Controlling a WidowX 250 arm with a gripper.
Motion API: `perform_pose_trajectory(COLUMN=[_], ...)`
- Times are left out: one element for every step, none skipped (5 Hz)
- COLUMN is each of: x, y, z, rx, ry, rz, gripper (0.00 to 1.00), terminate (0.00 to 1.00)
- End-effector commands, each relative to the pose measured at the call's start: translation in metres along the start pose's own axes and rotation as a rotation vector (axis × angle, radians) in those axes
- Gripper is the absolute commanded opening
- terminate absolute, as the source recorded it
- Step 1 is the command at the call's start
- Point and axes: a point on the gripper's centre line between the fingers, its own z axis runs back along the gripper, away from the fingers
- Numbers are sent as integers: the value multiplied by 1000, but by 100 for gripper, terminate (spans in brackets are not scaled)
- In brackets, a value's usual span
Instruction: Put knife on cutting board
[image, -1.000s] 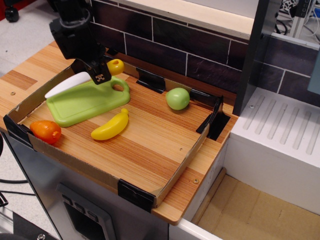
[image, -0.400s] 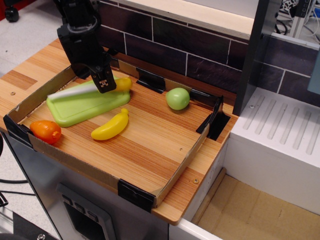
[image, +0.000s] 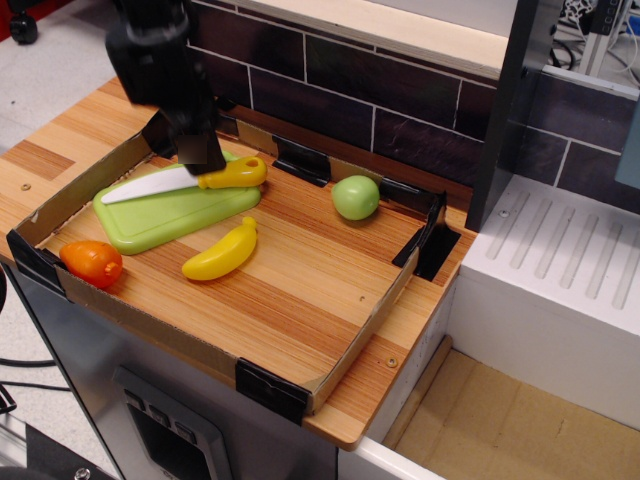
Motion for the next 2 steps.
perform_pose_trajectory(x=[-12,-25], y=[-7,-1], z=[81,95], rx=[-115,-74], ry=[-14,-43], rz=[-397,-656], gripper=[100,100], terminate=[0,100])
